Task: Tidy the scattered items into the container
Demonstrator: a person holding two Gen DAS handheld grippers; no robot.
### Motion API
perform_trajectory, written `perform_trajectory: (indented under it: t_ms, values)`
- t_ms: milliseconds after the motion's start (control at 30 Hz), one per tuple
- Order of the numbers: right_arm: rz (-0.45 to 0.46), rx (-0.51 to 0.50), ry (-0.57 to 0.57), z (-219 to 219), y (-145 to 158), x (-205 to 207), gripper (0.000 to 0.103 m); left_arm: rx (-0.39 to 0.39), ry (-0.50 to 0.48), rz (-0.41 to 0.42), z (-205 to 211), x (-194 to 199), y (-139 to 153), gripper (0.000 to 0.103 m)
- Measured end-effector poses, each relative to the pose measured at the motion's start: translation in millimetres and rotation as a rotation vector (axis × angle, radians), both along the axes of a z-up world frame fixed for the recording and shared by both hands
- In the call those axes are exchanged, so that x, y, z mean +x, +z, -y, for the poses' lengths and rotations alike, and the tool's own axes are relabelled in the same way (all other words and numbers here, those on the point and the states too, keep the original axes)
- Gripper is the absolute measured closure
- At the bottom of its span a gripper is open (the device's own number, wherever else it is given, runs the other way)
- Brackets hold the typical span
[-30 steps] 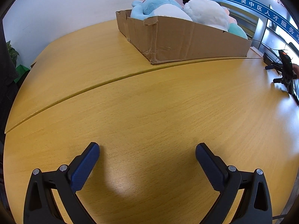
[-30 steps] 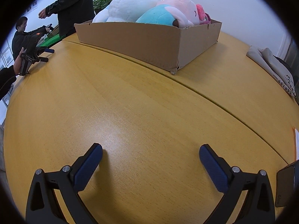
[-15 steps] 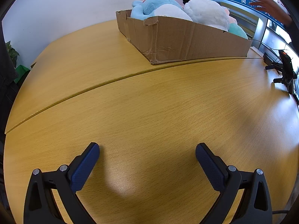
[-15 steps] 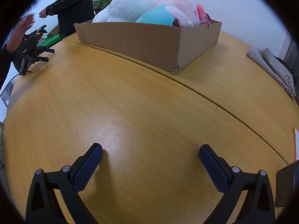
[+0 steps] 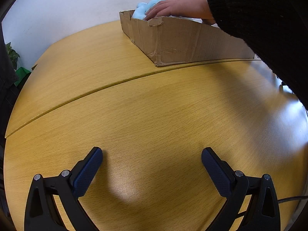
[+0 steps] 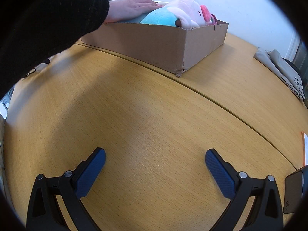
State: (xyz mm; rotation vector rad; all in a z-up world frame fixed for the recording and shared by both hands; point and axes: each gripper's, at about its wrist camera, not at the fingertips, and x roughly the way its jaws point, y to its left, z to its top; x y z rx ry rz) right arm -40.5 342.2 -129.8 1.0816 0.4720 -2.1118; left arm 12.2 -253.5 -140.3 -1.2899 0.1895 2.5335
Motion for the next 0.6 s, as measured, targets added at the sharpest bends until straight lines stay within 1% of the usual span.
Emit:
perform_trajectory:
  t_ms: [600]
  values:
    - [0.002,-0.002,0.000,0.5,0.8,-3.0,0.000,0.001,0.000,-0.001,0.2,-0.5,-0.6,0.000]
